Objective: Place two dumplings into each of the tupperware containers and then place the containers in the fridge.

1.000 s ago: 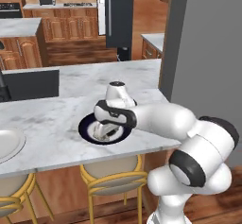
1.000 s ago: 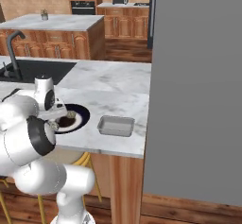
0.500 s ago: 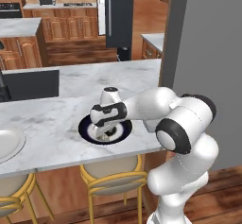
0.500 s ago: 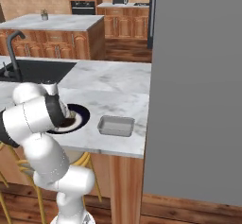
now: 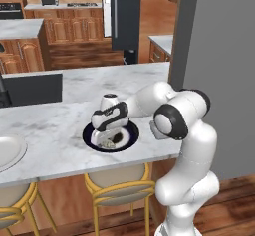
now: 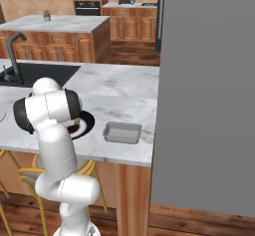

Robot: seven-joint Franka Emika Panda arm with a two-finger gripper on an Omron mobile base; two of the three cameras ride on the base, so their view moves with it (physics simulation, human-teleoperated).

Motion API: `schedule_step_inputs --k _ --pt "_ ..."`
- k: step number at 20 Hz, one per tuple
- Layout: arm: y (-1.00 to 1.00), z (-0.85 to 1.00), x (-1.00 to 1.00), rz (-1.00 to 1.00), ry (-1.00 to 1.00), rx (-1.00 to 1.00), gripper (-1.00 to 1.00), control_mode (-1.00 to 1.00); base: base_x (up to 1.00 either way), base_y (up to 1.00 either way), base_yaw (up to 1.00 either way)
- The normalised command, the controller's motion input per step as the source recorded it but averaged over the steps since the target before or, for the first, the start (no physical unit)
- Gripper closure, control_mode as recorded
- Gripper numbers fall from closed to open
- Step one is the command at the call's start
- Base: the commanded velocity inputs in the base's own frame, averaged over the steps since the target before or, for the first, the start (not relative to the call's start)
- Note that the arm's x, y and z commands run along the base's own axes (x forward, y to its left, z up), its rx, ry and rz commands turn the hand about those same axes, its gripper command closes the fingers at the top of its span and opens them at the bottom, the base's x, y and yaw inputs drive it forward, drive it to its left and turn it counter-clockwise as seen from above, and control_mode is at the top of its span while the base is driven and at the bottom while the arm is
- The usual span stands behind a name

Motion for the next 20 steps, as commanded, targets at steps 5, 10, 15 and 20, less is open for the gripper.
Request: schedule_step_inputs --k 5,10,15,20 --pt "0.0 -0.4 0.0 0.0 0.02 0.0 -1.0 -1.0 0.0 0.0 0.0" --pt "0.0 -0.4 -0.02 0.0 0.0 0.0 1.0 -1.0 0.0 0.0 0.0" --pt "-0.16 0.23 0.0 0.0 0.0 0.0 1.0 -1.0 0.0 0.0 0.0" --pt "-0.52 0.65 0.0 -0.03 0.02 0.0 1.0 -1.0 0.0 0.0 0.0"
